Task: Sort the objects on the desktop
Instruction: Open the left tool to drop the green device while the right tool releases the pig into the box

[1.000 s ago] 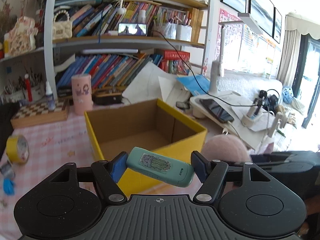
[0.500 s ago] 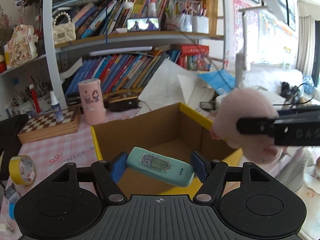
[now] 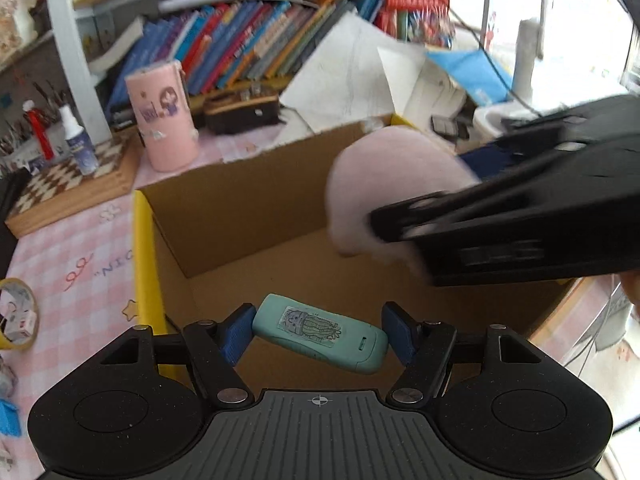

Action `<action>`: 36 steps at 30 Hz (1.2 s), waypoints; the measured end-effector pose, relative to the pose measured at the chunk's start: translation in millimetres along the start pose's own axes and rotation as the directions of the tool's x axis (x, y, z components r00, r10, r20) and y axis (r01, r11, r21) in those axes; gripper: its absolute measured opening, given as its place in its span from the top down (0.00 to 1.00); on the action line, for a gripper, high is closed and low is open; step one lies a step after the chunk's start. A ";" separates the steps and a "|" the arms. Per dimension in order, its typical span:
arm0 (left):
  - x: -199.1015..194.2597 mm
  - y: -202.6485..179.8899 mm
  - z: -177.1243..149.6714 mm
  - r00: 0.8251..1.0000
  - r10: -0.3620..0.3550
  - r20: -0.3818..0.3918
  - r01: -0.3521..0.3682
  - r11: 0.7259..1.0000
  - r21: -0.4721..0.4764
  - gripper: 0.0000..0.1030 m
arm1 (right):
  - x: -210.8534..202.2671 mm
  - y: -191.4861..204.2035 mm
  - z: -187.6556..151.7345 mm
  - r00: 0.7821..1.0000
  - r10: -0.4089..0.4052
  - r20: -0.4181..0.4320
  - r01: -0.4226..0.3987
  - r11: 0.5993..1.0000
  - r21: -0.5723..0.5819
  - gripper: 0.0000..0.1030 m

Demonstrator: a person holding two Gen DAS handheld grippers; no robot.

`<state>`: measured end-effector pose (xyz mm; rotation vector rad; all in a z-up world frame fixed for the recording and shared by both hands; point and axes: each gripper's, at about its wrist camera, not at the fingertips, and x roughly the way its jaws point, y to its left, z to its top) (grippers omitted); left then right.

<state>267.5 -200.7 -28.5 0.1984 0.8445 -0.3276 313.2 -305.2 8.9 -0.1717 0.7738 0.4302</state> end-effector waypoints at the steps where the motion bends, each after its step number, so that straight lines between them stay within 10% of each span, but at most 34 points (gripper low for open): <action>1: 3.3 -1.8 0.7 1.000 -0.002 -0.008 0.002 1.000 0.004 0.33 | 12.4 -0.6 5.0 0.999 0.014 -0.034 -0.014 1.000 -0.011 0.50; 11: 21.4 -1.5 4.0 0.998 -0.013 -0.061 0.012 1.000 -0.008 0.33 | 74.0 -3.1 12.4 0.975 0.019 -0.219 -0.034 0.997 -0.069 0.50; 22: 23.9 -4.8 3.0 0.998 -0.013 -0.055 0.013 1.000 0.008 0.31 | 67.1 -4.4 -2.7 0.975 -0.019 -0.223 0.007 0.998 -0.055 0.47; 36: -47.1 -8.5 -6.9 0.984 0.101 0.146 -0.098 0.995 -0.024 0.19 | -10.7 -0.6 9.5 0.998 0.009 0.059 -0.010 1.000 0.016 0.30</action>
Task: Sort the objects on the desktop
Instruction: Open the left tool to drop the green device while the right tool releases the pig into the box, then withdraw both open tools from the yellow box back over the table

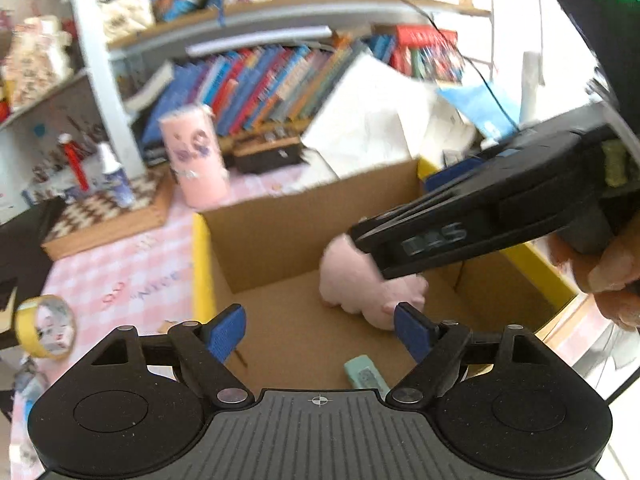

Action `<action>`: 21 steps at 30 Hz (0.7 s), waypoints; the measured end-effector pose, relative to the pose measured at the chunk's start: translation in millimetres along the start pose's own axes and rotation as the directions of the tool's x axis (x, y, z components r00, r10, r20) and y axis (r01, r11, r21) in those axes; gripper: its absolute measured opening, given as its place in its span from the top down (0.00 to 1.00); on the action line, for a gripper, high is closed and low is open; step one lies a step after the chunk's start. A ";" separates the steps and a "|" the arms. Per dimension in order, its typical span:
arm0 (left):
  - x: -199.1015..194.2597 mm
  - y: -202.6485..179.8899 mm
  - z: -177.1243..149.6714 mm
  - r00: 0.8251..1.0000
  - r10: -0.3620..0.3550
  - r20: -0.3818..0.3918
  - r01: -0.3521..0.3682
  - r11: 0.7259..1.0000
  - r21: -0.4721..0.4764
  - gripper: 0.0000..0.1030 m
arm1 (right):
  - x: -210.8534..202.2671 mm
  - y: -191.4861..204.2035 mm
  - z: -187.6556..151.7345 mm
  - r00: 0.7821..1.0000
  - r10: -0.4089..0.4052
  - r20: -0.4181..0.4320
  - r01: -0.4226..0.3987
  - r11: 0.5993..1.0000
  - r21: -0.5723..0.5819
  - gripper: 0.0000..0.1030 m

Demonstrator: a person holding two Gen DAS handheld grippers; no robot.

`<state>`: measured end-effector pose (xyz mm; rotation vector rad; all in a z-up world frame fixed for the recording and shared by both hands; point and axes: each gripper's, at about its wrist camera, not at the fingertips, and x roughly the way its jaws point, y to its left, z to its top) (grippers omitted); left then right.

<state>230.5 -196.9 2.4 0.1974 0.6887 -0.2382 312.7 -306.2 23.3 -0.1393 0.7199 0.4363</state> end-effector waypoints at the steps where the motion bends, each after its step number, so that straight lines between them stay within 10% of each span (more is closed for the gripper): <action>1: -10.4 2.4 -1.2 1.000 0.007 0.022 -0.006 1.000 -0.015 0.19 | -9.6 0.2 -0.9 1.000 -0.003 0.027 0.002 1.000 0.012 0.29; 11: -75.1 28.7 -36.3 0.988 0.099 0.115 -0.080 0.984 -0.160 0.13 | -88.9 13.4 -48.0 0.958 -0.179 0.226 0.135 0.971 0.199 0.27; 21: -103.7 53.4 -90.0 0.980 0.172 0.103 -0.148 0.967 -0.209 0.13 | -105.4 76.2 -110.5 0.931 -0.310 0.194 0.260 0.934 0.245 0.27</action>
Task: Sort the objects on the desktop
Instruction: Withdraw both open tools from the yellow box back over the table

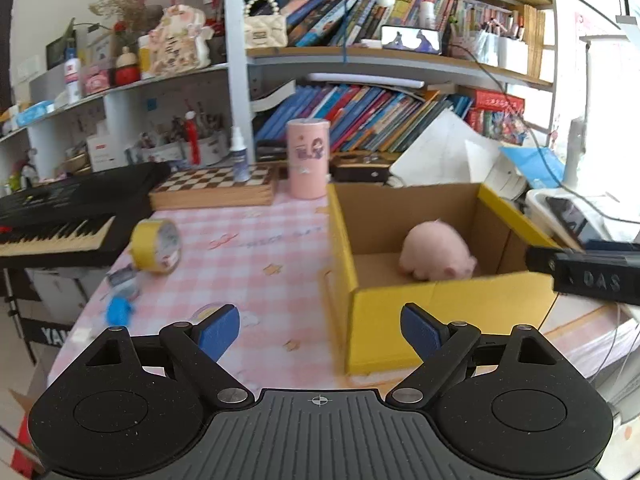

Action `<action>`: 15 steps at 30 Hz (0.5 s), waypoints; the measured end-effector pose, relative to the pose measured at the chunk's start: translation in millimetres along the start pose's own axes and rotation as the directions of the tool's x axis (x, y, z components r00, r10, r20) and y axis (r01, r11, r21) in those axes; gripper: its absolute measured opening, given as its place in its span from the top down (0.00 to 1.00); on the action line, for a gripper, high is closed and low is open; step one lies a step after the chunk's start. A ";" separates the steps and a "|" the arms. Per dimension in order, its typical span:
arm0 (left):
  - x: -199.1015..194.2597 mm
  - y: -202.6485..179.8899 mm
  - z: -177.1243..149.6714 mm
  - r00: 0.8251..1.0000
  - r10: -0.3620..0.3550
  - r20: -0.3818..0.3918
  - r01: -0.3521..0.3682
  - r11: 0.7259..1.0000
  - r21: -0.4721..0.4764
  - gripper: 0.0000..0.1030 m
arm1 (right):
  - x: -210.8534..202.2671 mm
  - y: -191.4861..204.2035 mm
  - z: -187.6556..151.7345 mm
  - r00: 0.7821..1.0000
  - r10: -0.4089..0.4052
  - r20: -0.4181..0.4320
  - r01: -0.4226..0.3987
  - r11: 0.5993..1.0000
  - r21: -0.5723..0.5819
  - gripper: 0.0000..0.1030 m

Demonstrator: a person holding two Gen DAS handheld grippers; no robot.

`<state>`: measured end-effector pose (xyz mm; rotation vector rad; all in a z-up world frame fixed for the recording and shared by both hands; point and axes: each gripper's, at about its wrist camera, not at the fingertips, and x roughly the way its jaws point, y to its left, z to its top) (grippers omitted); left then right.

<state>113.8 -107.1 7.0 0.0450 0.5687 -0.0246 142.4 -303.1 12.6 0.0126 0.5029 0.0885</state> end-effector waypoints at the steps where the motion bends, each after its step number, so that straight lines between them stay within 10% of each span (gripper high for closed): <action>1: -4.4 3.7 -4.5 1.000 0.007 0.001 -0.007 1.000 -0.002 0.13 | -3.9 6.0 -6.6 1.000 -0.009 -0.007 0.009 1.000 -0.004 0.27; 15: -43.0 64.9 -52.5 0.998 0.050 -0.029 -0.049 0.999 0.011 0.13 | -43.1 76.9 -60.8 0.993 -0.030 -0.110 0.031 1.000 0.005 0.27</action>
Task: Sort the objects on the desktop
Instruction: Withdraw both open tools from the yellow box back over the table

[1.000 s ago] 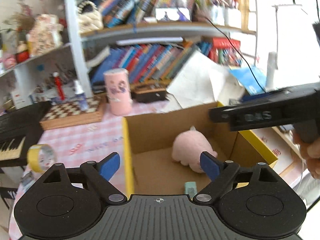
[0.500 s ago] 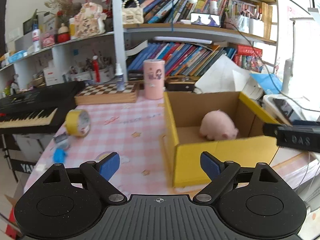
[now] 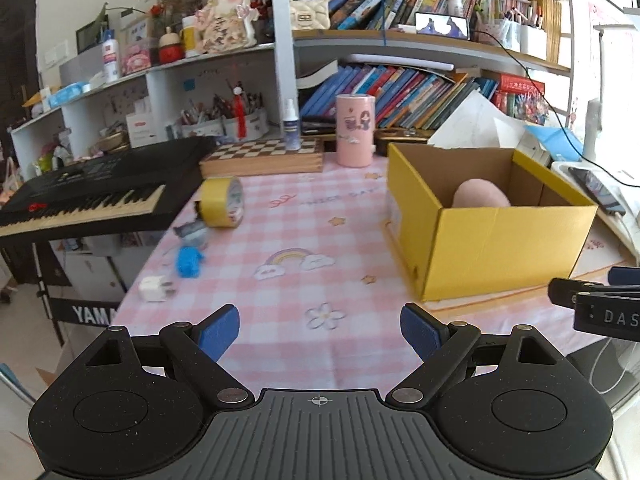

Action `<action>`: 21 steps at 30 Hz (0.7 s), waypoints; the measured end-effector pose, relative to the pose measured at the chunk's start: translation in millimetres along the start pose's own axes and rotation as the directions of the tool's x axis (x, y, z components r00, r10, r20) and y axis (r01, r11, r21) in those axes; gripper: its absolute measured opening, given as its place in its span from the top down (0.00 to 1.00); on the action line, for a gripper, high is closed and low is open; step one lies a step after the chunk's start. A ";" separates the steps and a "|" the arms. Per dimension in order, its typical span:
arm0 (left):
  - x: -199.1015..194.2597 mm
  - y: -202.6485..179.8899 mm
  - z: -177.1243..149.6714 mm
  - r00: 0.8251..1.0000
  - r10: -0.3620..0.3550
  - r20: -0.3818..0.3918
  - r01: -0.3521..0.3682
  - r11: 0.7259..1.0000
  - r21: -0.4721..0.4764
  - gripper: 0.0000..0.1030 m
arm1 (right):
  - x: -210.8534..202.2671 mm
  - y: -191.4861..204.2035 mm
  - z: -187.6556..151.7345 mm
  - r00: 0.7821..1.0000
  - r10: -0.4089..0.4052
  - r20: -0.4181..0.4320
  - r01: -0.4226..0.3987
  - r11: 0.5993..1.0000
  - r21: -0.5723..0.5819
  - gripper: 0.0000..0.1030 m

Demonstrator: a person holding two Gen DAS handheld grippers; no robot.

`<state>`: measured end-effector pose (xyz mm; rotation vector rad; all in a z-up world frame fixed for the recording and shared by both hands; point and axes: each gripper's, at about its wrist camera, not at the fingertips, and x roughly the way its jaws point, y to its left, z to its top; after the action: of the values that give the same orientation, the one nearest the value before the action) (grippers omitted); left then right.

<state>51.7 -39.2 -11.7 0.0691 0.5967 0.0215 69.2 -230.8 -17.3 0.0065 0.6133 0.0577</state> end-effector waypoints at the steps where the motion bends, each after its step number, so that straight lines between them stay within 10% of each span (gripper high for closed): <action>1: -2.5 3.8 -1.8 1.000 0.002 0.009 -0.002 1.000 0.002 0.13 | -2.0 3.8 -2.2 1.000 -0.005 -0.001 0.005 1.000 0.001 0.27; 21: -26.0 55.4 -32.1 0.999 -0.024 -0.024 0.025 0.998 0.053 0.07 | -26.7 70.6 -38.9 0.998 0.015 -0.060 -0.012 0.999 0.047 0.29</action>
<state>12.2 16.9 -19.6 0.1137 0.6212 -0.0173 21.4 -162.3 -32.1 0.0539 0.6745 0.0572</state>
